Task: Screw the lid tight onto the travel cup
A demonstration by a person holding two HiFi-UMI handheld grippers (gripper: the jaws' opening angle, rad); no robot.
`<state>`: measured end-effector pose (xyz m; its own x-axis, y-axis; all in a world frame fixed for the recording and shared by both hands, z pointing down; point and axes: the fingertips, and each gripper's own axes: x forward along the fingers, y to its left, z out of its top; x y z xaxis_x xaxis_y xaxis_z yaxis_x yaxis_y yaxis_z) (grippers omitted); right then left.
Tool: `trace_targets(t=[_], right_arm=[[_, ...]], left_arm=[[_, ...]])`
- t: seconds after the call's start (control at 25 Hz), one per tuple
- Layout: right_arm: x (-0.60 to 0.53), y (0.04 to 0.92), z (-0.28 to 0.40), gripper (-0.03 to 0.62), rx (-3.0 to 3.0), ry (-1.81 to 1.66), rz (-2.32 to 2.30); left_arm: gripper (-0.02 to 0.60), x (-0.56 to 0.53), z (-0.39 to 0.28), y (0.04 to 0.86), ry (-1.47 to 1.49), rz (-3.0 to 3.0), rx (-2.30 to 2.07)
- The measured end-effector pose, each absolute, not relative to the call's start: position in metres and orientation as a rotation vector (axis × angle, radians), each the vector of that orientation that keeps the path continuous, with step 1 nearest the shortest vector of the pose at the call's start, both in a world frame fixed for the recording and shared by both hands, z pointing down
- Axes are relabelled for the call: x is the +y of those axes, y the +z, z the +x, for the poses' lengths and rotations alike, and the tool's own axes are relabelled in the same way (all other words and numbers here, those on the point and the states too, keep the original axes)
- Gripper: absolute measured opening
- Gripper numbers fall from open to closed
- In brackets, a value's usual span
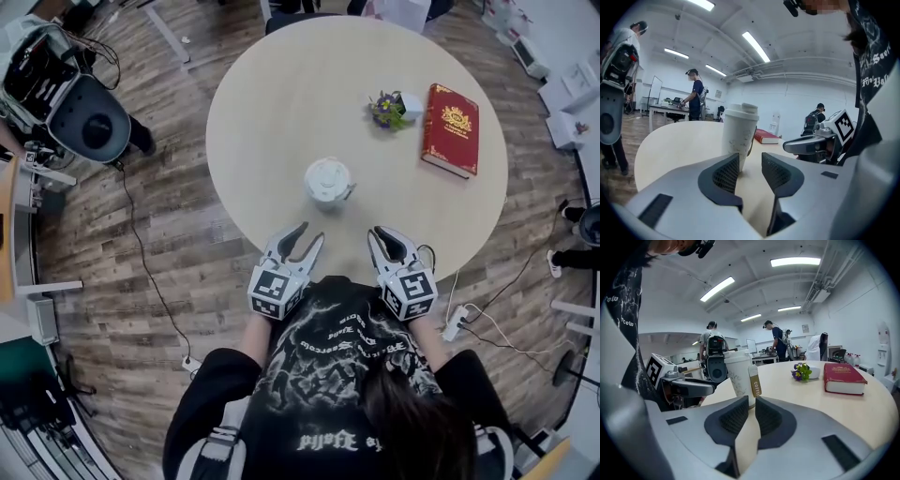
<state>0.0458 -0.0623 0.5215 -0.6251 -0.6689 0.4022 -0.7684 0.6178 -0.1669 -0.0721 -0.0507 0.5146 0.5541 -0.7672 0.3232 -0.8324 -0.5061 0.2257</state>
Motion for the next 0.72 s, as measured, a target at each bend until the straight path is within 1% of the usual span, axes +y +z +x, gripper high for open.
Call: trace_targets(t=[0.04, 0.08, 0.12, 0.16, 0.28, 0.72], right_arm=[[-0.062, 0.522, 0.047, 0.048, -2.540, 0.473, 1.172], [-0.062, 0.522, 0.047, 0.033, -2.536, 0.474, 1.180], [-0.062, 0.522, 0.048, 0.013, -2.531, 0.472, 1.187], [-0.062, 0.522, 0.048, 0.008, -2.528, 0.469, 1.191], [-0.062, 0.523, 0.048, 0.008, -2.518, 0.461, 1.196], [-0.060, 0.524, 0.039, 0.005, -2.494, 0.425, 1.140]], left_arm=[[0.161, -0.050, -0.071, 0.515, 0.271, 2.449, -1.304], [0.134, -0.050, -0.071, 0.514, 0.279, 2.454, -1.305], [0.079, -0.050, -0.072, 0.513, 0.279, 2.452, -1.308], [0.032, -0.050, -0.073, 0.513, 0.275, 2.446, -1.306], [0.021, -0.048, -0.073, 0.514, 0.256, 2.428, -1.289], [0.021, -0.051, -0.082, 0.516, 0.242, 2.384, -1.358]])
